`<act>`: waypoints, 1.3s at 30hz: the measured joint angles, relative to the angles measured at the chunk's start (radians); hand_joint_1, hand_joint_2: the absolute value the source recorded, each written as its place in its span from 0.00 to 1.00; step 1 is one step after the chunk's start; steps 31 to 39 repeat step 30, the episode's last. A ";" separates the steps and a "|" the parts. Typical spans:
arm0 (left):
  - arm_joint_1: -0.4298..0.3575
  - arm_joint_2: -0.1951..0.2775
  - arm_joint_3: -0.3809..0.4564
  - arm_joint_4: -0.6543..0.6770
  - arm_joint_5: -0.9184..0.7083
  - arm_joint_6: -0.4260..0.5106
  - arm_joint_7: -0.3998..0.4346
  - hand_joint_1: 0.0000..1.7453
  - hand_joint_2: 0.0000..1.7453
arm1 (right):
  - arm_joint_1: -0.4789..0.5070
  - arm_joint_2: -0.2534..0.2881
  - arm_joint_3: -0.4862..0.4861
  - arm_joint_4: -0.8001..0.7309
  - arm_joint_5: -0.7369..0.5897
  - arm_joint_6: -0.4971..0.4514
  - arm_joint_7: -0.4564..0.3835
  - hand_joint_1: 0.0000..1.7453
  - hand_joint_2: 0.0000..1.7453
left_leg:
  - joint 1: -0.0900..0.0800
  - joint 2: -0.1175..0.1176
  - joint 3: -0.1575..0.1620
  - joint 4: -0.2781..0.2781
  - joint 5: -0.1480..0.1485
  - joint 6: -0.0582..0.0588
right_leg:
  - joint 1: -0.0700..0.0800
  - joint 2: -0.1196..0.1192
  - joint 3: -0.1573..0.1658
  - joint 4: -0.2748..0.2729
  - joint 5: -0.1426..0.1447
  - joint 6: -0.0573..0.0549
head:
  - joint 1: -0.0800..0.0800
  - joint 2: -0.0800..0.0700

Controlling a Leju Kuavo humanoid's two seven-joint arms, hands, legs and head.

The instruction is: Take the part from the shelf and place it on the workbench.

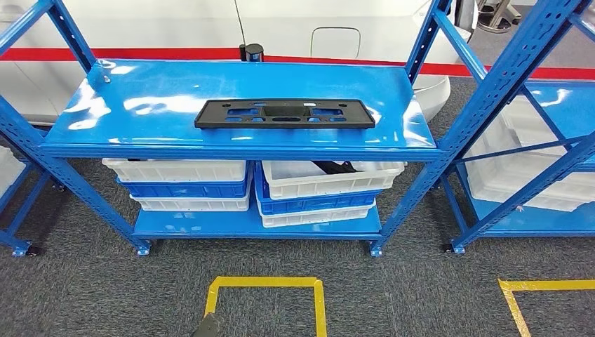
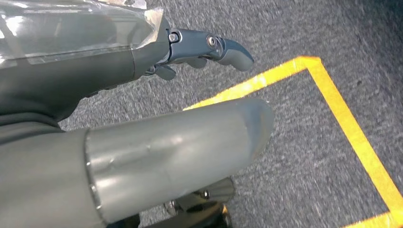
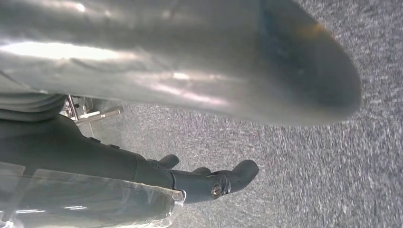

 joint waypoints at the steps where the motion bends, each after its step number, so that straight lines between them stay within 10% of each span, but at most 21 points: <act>1: 0.000 0.000 0.000 0.000 0.000 0.000 0.000 0.00 0.00 | 0.000 0.000 0.000 0.000 0.000 0.000 0.000 0.00 0.00 | 0.000 0.000 0.000 0.000 0.000 0.000 | 0.000 0.000 -0.001 0.002 -0.001 0.000 | 0.000 0.000; 6: -0.001 0.000 0.000 0.000 0.000 0.000 0.000 0.00 0.00 | 0.000 0.002 0.000 0.000 0.000 0.000 0.000 0.00 0.00 | 0.000 0.004 -0.014 0.000 0.008 0.009 | -0.006 0.000 -0.084 0.195 -0.090 0.004 | 0.004 0.000; 10: -0.002 -0.007 -0.001 0.000 0.001 0.000 -0.001 0.00 0.00 | -0.005 -0.003 0.000 0.000 -0.001 0.001 -0.002 0.00 0.00 | 0.002 0.005 -0.023 -0.014 0.041 -0.020 | 0.014 0.001 0.086 -0.080 -0.001 -0.003 | 0.004 0.000; 12: -0.003 -0.008 -0.002 0.000 0.001 0.001 -0.001 0.00 0.00 | -0.005 -0.003 0.000 0.000 -0.001 0.001 -0.003 0.00 0.00 | 0.001 0.005 -0.032 -0.005 0.032 -0.035 | 0.005 -0.001 0.089 -0.105 0.027 -0.014 | 0.000 0.000; 17: 0.000 0.001 -0.001 0.000 0.003 0.003 -0.002 0.00 0.00 | -0.004 0.002 0.000 0.000 -0.001 0.004 -0.002 0.00 0.00 | -0.001 0.003 -0.118 0.246 -0.134 -0.044 | 0.000 -0.006 0.057 -0.102 0.056 -0.032 | -0.007 0.000; 21: 0.000 0.003 -0.001 0.000 0.003 0.003 -0.002 0.00 0.00 | -0.002 0.003 0.000 0.000 -0.001 0.005 -0.003 0.00 0.00 | 0.005 0.002 0.007 0.078 -0.065 -0.054 | 0.002 -0.005 0.028 -0.074 0.061 -0.025 | -0.008 0.000; 26: 0.000 0.001 -0.003 0.000 0.003 0.006 -0.002 0.00 0.00 | -0.002 -0.001 0.000 0.000 0.000 0.004 -0.003 0.00 0.00 | -0.004 -0.003 0.034 0.001 -0.033 -0.019 | 0.015 -0.001 0.002 -0.052 0.067 0.001 | -0.003 0.000; 30: -0.005 0.002 -0.003 0.000 0.003 0.006 -0.002 0.00 0.00 | -0.001 -0.001 0.000 0.001 0.001 0.004 -0.003 0.00 0.00 | -0.006 0.002 0.014 -0.002 -0.015 0.009 | 0.000 -0.001 -0.064 0.076 -0.016 0.006 | 0.003 0.000; 39: -0.005 0.002 -0.003 0.000 0.003 0.006 -0.002 0.00 0.00 | -0.001 -0.001 0.000 0.001 0.001 0.004 -0.003 0.00 0.00 | -0.006 0.002 0.014 -0.002 -0.015 0.009 | 0.000 -0.001 -0.064 0.076 -0.016 0.006 | 0.003 0.000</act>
